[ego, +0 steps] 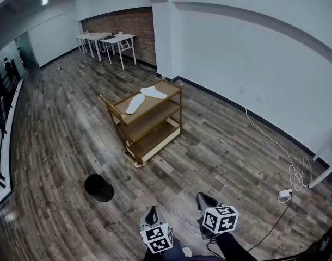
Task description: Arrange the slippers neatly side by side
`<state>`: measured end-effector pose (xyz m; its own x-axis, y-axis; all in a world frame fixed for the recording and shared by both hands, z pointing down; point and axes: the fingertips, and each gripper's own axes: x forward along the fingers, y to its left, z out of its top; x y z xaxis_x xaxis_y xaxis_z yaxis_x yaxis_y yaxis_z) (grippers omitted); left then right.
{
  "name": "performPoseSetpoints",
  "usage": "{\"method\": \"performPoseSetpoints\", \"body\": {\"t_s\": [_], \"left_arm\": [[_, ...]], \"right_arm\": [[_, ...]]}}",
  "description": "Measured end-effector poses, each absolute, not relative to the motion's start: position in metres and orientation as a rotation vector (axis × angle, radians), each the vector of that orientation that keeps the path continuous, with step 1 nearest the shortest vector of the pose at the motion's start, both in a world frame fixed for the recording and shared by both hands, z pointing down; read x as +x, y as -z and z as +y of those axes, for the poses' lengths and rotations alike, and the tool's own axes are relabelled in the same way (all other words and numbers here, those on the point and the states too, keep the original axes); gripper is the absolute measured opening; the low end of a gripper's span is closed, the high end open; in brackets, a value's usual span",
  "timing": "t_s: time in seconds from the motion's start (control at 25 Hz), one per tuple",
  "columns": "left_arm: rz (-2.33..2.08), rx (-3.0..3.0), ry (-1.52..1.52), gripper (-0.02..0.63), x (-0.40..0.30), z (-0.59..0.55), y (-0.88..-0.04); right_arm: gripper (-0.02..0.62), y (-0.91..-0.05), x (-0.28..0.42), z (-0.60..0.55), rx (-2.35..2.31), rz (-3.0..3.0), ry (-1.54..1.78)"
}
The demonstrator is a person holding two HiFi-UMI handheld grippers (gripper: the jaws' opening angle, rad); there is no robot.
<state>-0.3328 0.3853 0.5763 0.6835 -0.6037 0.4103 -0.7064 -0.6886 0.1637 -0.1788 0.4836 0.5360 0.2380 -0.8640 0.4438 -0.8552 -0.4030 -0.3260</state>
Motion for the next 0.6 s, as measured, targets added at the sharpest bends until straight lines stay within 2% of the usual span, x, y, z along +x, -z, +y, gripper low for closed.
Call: {"method": "performPoseSetpoints", "body": {"t_s": [0.6], "left_arm": [[-1.021,2.595,-0.485,0.002,-0.298,0.258,-0.578]], "right_arm": [[-0.002,-0.528,-0.14,0.353,-2.47,1.711,0.883]]}}
